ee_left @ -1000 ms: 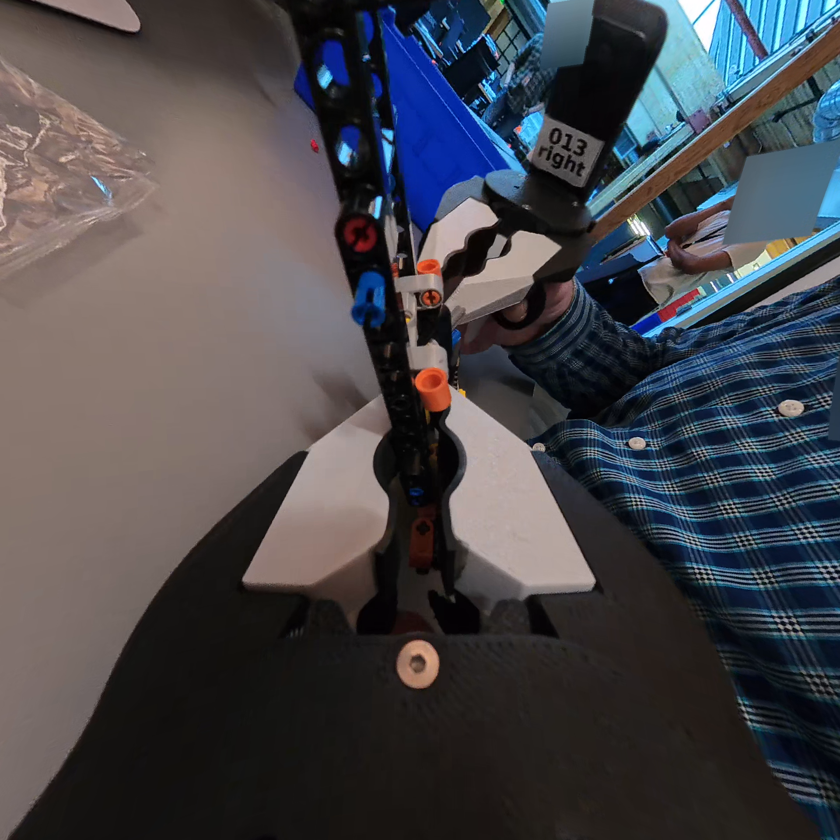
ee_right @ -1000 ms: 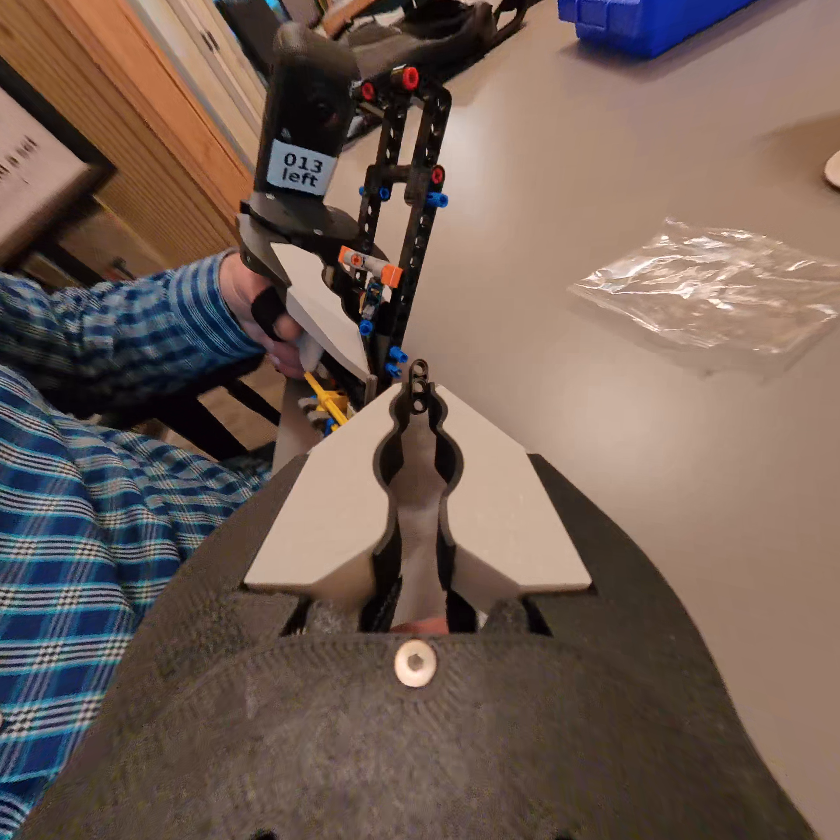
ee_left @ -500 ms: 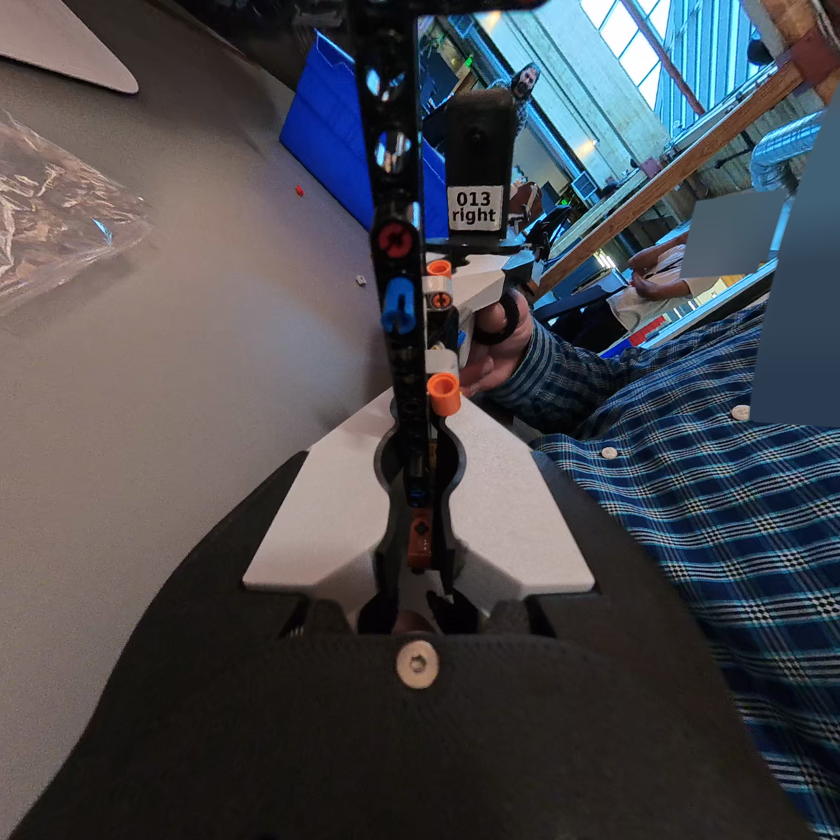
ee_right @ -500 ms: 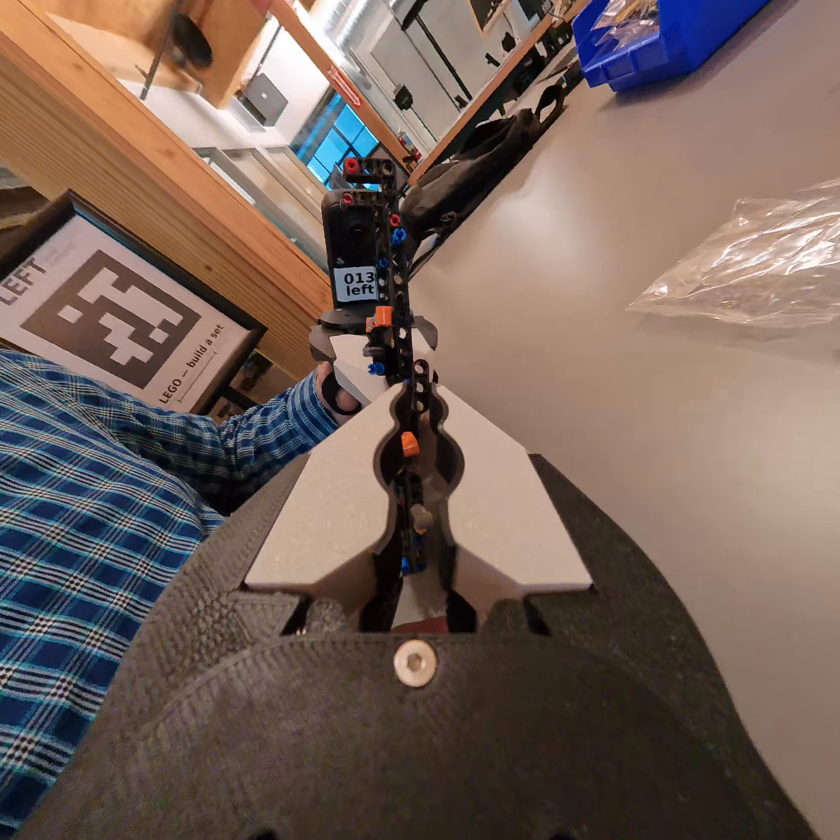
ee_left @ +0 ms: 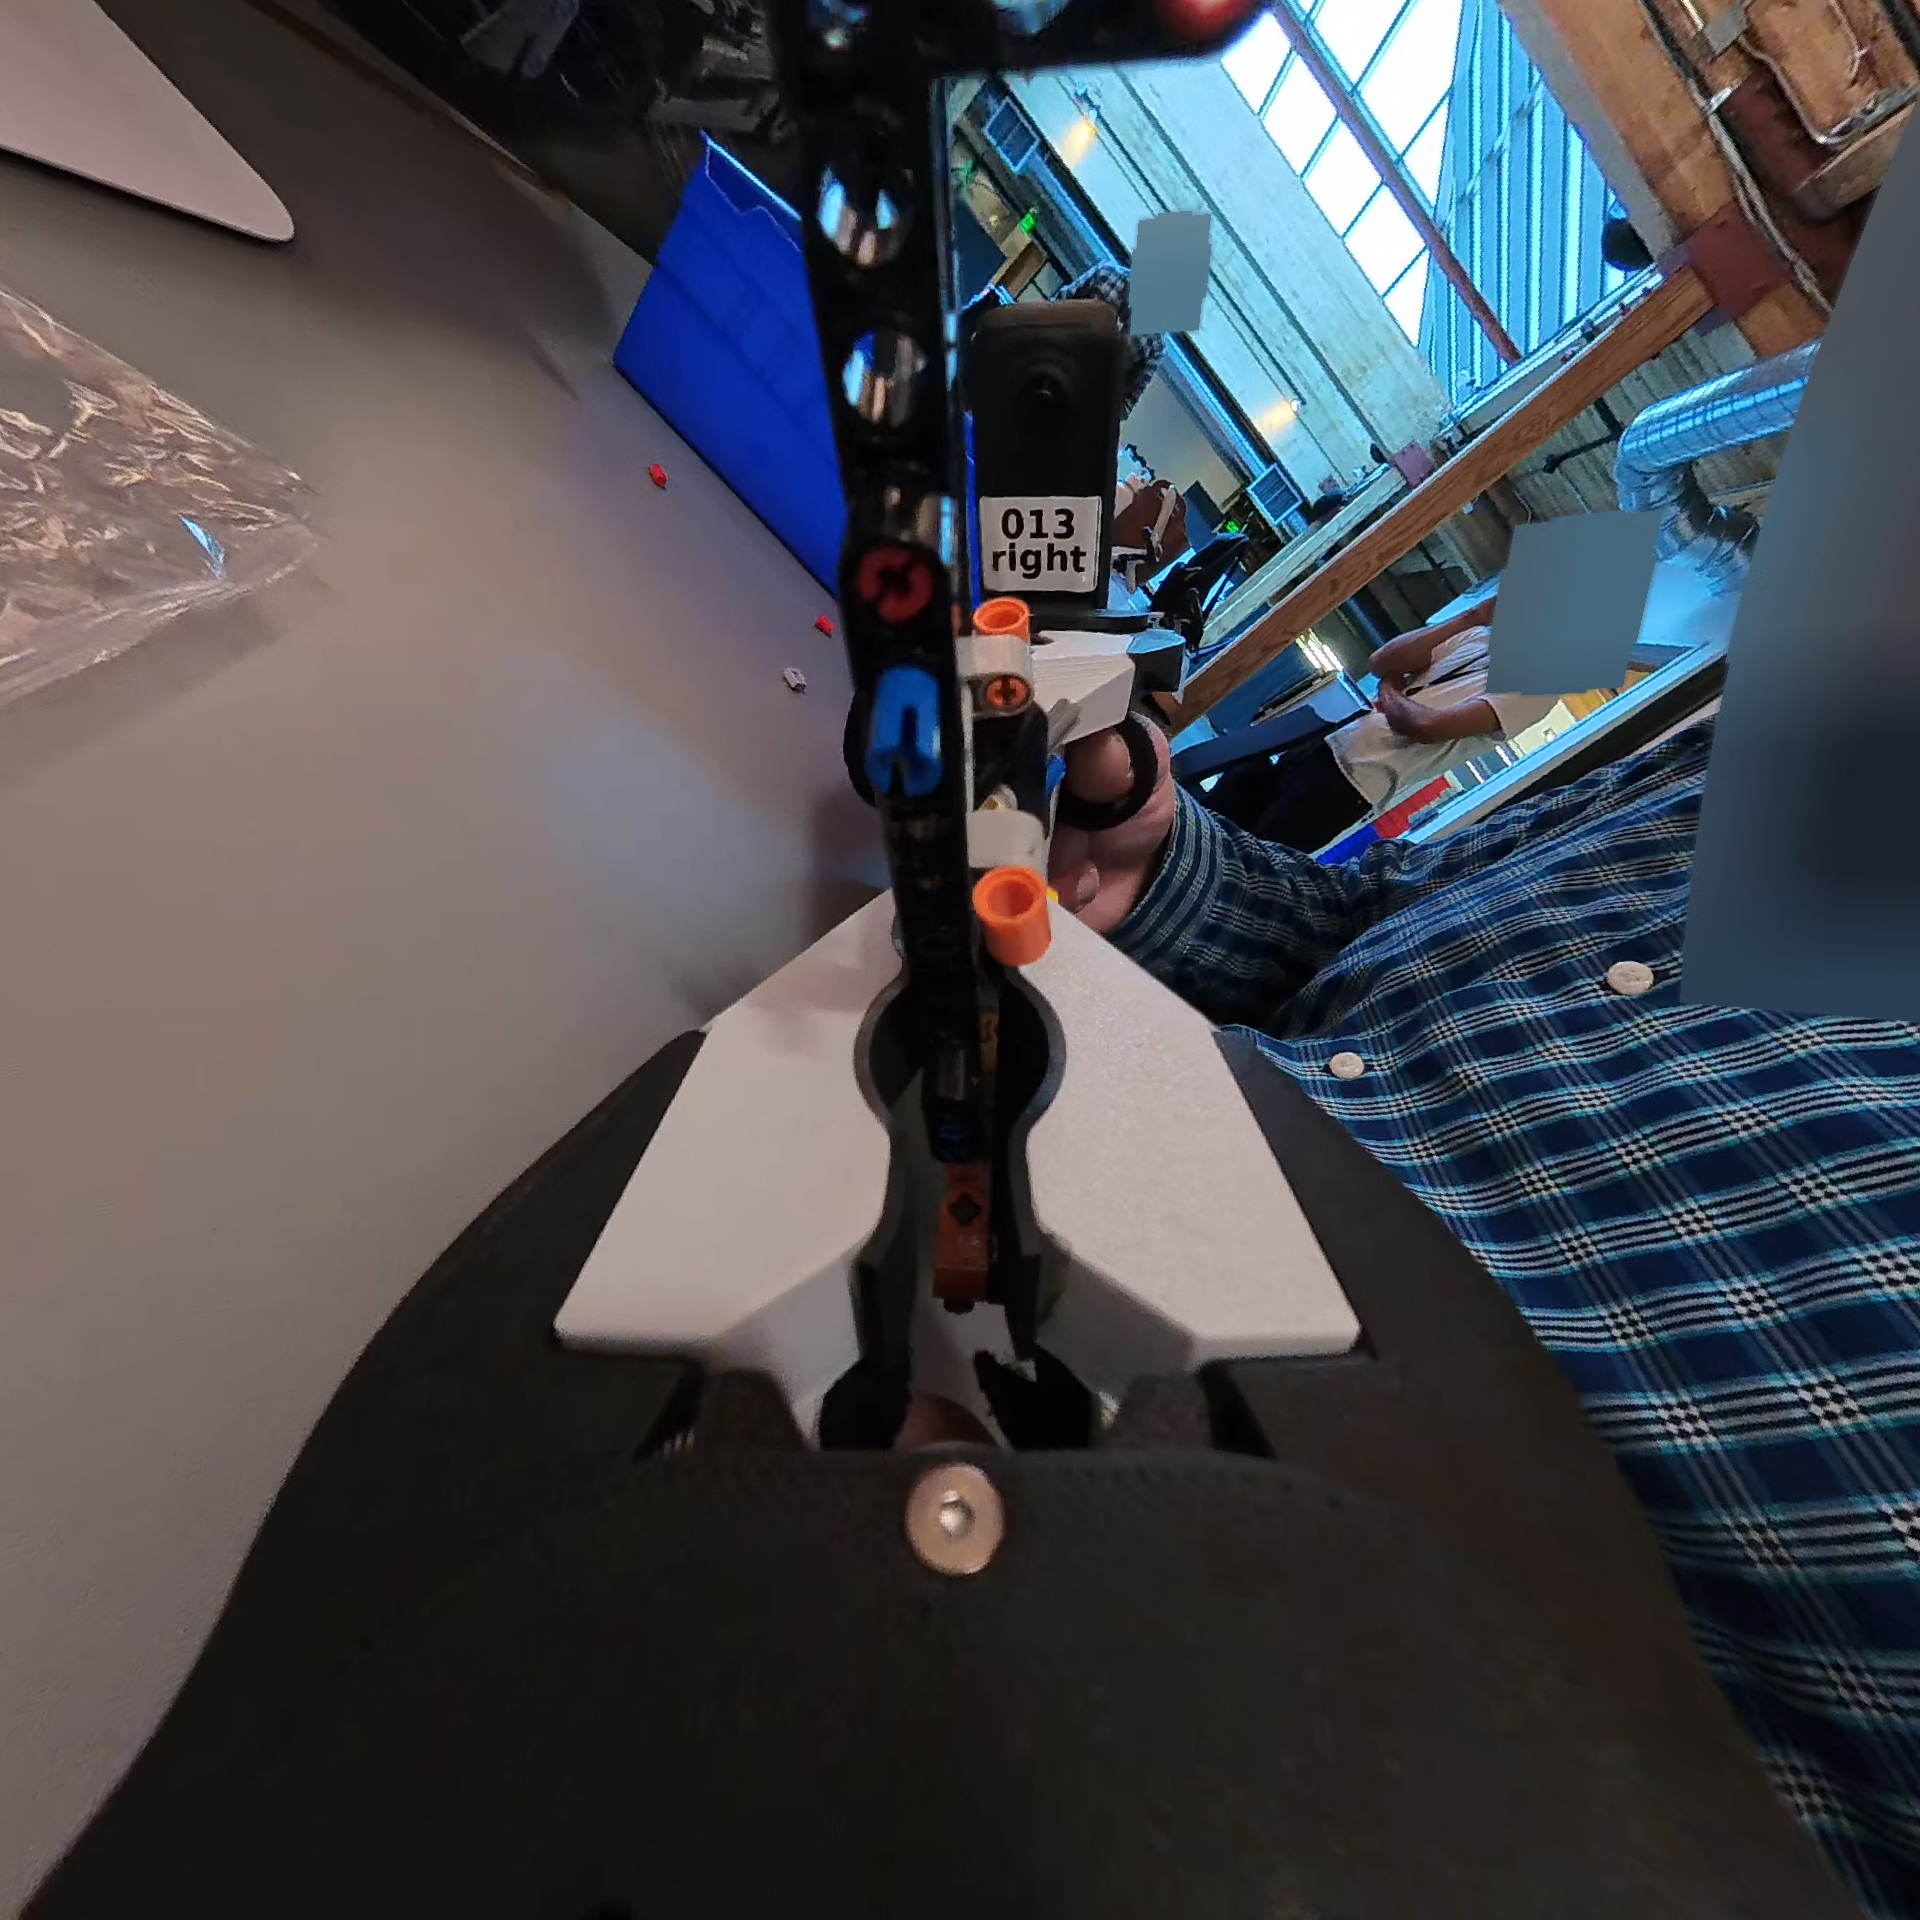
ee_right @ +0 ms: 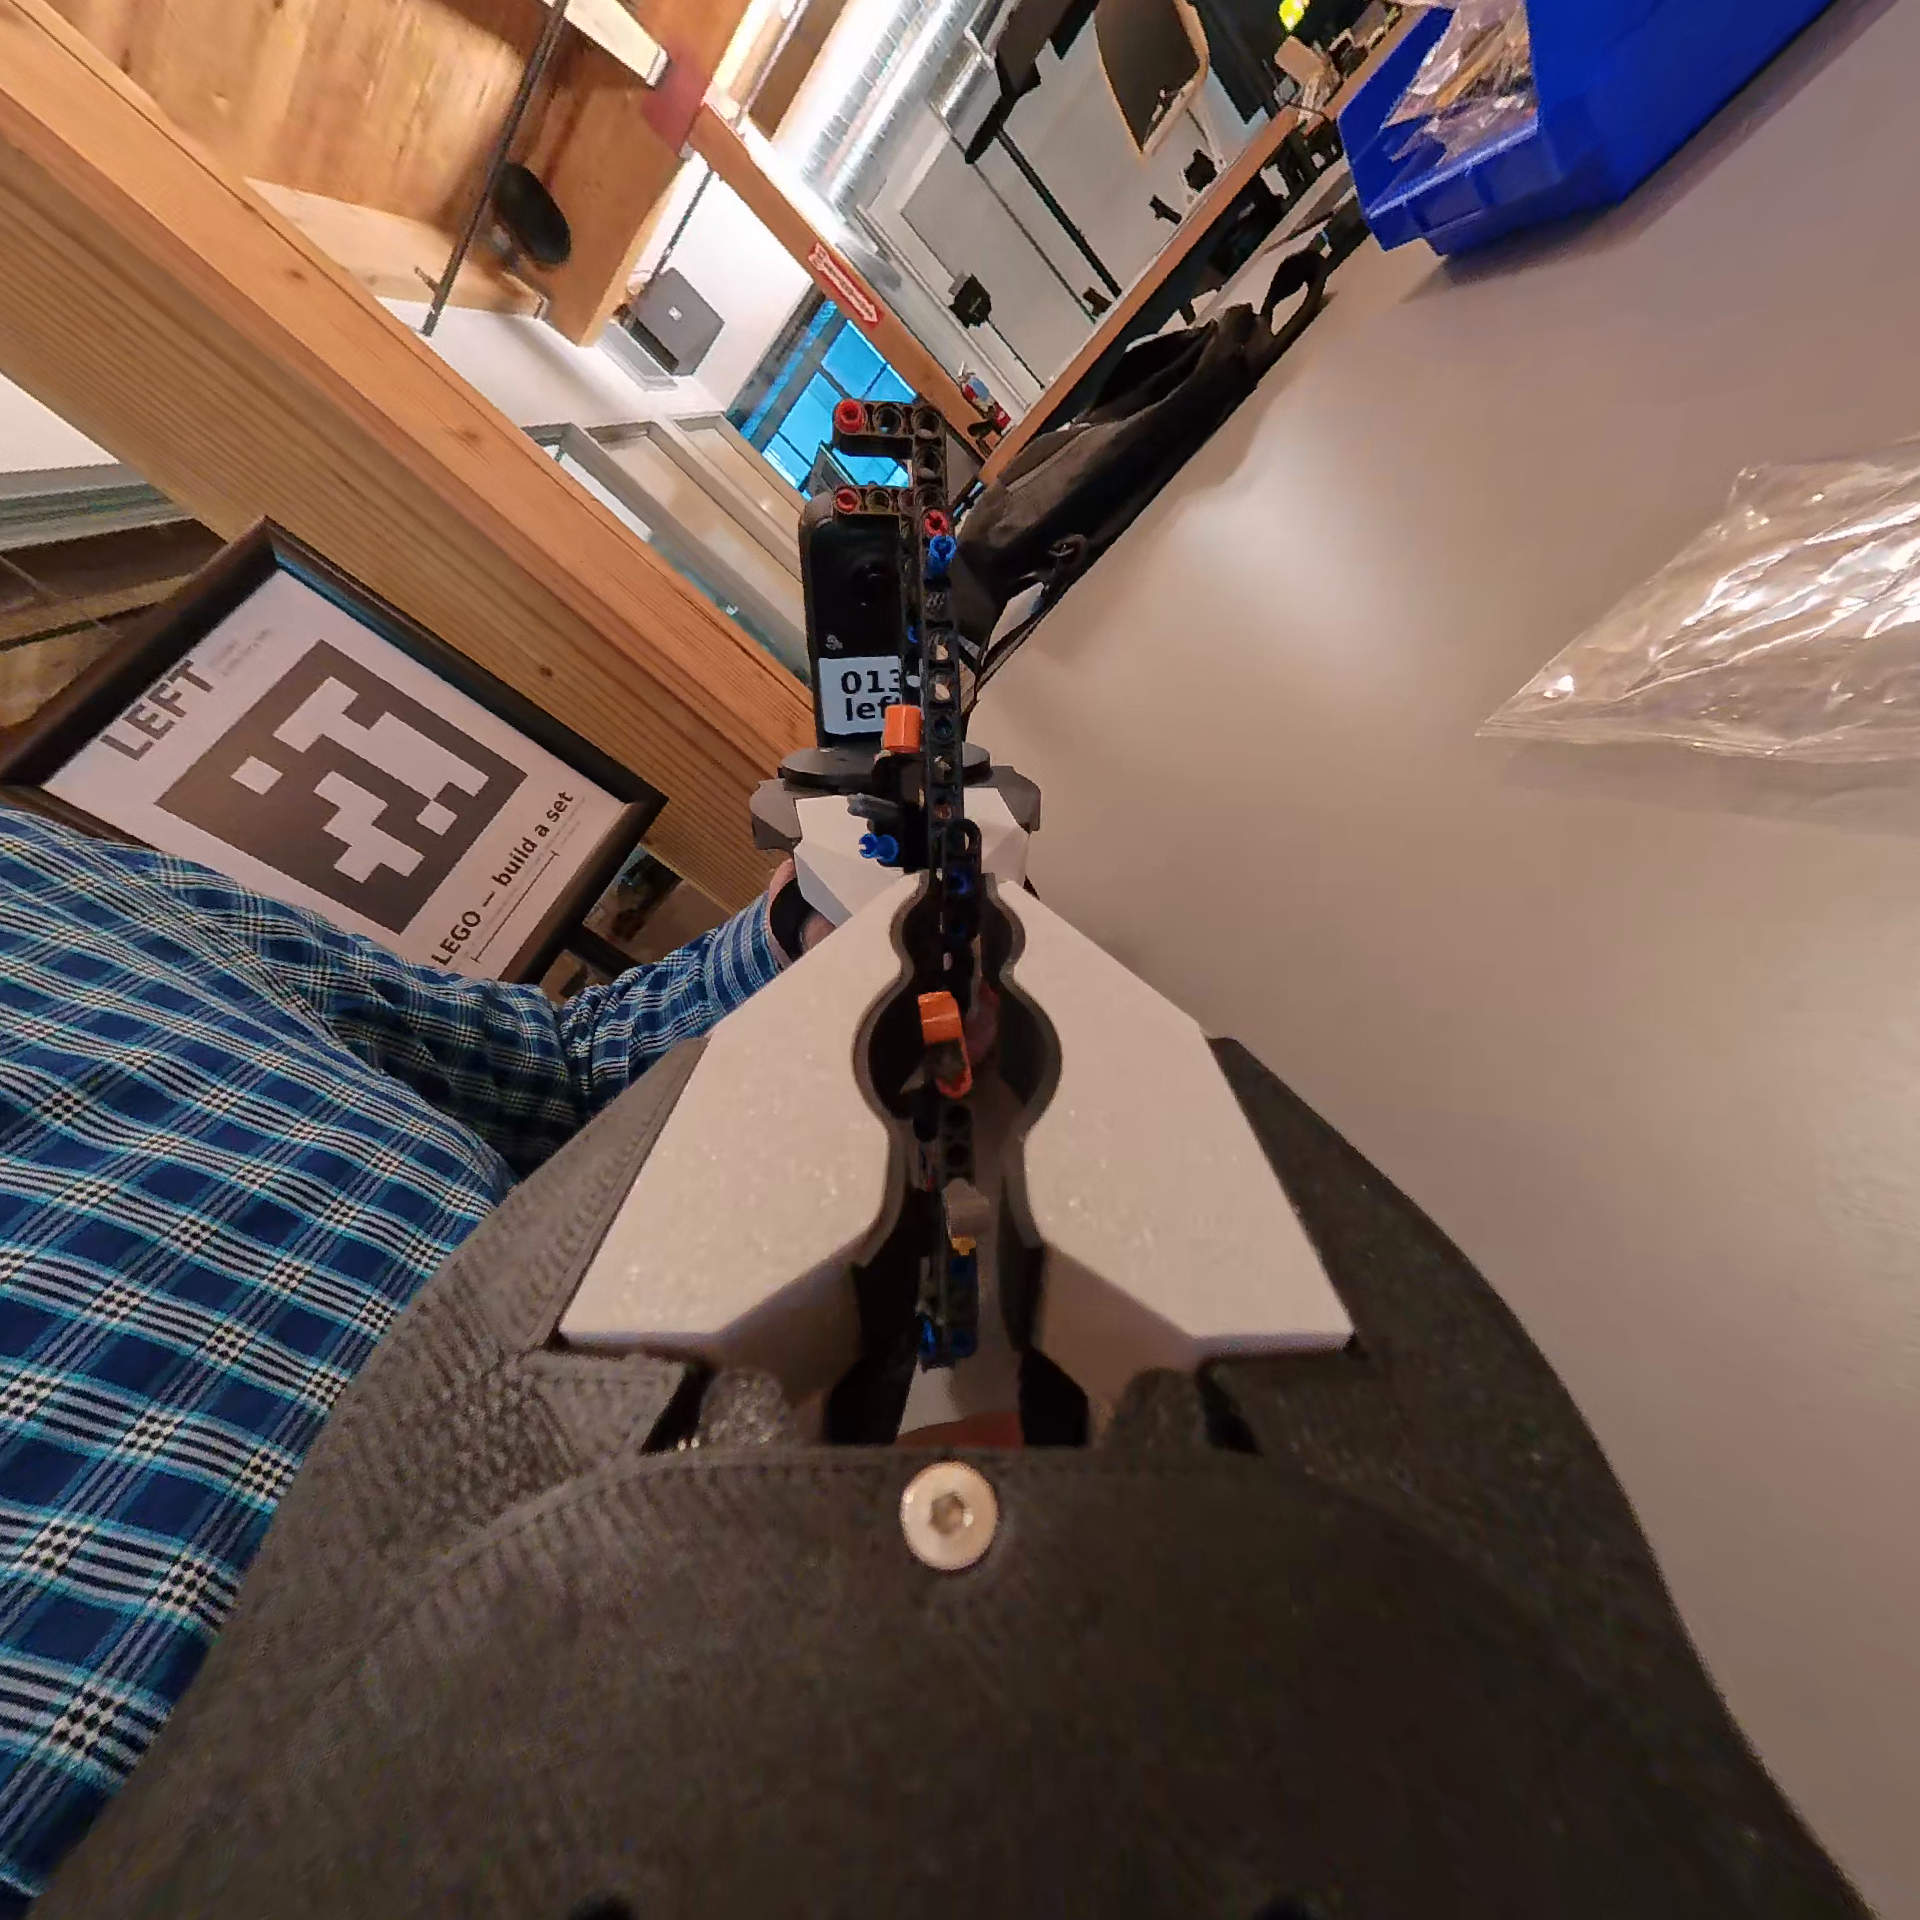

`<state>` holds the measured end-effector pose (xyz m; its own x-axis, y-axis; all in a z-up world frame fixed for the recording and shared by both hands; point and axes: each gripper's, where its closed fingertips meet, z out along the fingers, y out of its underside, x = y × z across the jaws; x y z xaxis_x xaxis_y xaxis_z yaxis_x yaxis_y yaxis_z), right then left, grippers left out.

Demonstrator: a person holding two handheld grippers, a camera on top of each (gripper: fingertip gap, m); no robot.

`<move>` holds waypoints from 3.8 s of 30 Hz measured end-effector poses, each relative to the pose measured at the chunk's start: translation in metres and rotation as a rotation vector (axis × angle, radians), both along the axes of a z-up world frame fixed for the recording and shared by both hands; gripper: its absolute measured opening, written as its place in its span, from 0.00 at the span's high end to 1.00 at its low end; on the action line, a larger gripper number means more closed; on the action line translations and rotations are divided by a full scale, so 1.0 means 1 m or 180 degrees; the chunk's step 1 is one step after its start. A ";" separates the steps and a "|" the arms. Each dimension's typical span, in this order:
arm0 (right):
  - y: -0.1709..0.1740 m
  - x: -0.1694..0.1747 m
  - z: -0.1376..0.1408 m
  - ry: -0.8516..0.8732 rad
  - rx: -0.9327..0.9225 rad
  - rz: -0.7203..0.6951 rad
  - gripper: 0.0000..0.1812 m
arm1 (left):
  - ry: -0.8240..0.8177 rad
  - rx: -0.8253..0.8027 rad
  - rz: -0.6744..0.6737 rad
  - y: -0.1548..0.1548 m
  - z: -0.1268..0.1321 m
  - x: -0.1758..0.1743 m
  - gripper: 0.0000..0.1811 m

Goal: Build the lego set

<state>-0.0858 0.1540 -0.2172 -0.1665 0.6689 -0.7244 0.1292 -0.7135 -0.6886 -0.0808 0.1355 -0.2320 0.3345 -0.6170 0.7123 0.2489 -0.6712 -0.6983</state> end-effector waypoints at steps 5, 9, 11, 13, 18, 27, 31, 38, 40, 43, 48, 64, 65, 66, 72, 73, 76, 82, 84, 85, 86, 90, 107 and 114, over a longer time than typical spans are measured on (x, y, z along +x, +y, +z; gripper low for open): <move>-0.002 0.000 0.000 -0.0017 0.0155 -0.0051 0.97 | 0.0002 0.0010 -0.0011 -0.001 0.000 0.000 0.97; -0.002 0.001 -0.001 -0.0036 0.0201 0.0017 0.97 | 0.0076 0.0058 -0.0030 -0.001 -0.001 0.001 0.97; -0.002 0.001 -0.002 -0.0066 0.0255 0.0024 0.97 | 0.0112 0.0071 -0.0043 -0.001 -0.001 0.001 0.97; -0.003 0.002 -0.004 -0.0115 0.0284 0.0096 0.97 | 0.0188 0.0088 -0.0082 -0.002 -0.004 0.001 0.97; -0.003 0.002 -0.009 -0.0286 0.0411 0.0256 0.97 | 0.0318 0.0084 -0.0139 -0.003 -0.009 0.002 0.97; -0.006 0.002 -0.013 -0.0334 0.0436 0.0474 0.97 | 0.0428 0.0076 -0.0224 -0.005 -0.013 0.004 0.97; -0.008 0.002 -0.015 -0.0388 0.0434 0.0605 0.97 | 0.0472 0.0069 -0.0267 -0.006 -0.015 0.004 0.97; -0.008 0.002 -0.016 -0.0397 0.0437 0.0605 0.98 | 0.0482 0.0069 -0.0260 -0.005 -0.016 0.004 0.97; -0.008 0.001 -0.017 -0.0388 0.0398 0.0557 0.97 | 0.0471 0.0034 -0.0255 -0.005 -0.016 0.004 0.97; -0.005 0.002 -0.014 -0.0357 0.0467 0.0500 0.97 | 0.0460 0.0062 -0.0207 -0.002 -0.015 0.004 0.97; -0.007 0.001 -0.015 -0.0310 0.0436 0.0519 0.97 | 0.0446 0.0080 -0.0187 -0.002 -0.014 0.004 0.97; -0.006 0.003 -0.019 -0.0384 0.0430 0.0528 0.97 | 0.0284 0.0072 -0.0371 -0.012 -0.009 0.007 0.77; -0.006 0.003 -0.019 -0.0387 0.0432 0.0532 0.97 | 0.0278 0.0093 -0.0380 -0.013 -0.009 0.007 0.75; -0.006 0.003 -0.019 -0.0386 0.0433 0.0537 0.97 | 0.0272 0.0113 -0.0386 -0.014 -0.008 0.007 0.75; -0.007 0.003 -0.019 -0.0382 0.0430 0.0549 0.97 | 0.0307 0.0140 -0.0376 -0.016 -0.009 0.007 0.74; -0.007 0.003 -0.019 -0.0383 0.0430 0.0553 0.97 | 0.0317 0.0140 -0.0379 -0.016 -0.009 0.007 0.74; -0.007 0.003 -0.019 -0.0386 0.0427 0.0558 0.97 | 0.0367 0.0138 -0.0359 -0.017 -0.011 0.006 0.75; -0.008 0.003 -0.019 -0.0377 0.0428 0.0566 0.97 | 0.0413 0.0107 -0.0129 -0.009 -0.013 -0.001 0.88; -0.009 0.003 -0.018 -0.0368 0.0444 0.0578 0.97 | 0.0381 0.0094 -0.0047 -0.005 -0.012 -0.003 0.93; -0.009 0.003 -0.018 -0.0366 0.0447 0.0577 0.97 | 0.0410 0.0135 -0.0002 -0.003 -0.011 -0.004 0.94; -0.008 0.003 -0.018 -0.0361 0.0443 0.0572 0.97 | 0.0423 0.0163 0.0039 -0.002 -0.011 -0.004 0.94; -0.007 0.004 -0.017 -0.0340 0.0450 0.0552 0.97 | 0.0381 0.0183 0.0067 0.000 -0.008 -0.002 0.96; -0.009 0.007 0.001 0.0017 0.0340 0.0570 0.97 | 0.0120 0.0354 0.0048 -0.003 0.006 0.001 0.97; -0.003 0.010 0.011 0.0214 0.0357 0.0311 0.97 | -0.0061 0.0359 0.0083 -0.003 0.012 -0.001 0.97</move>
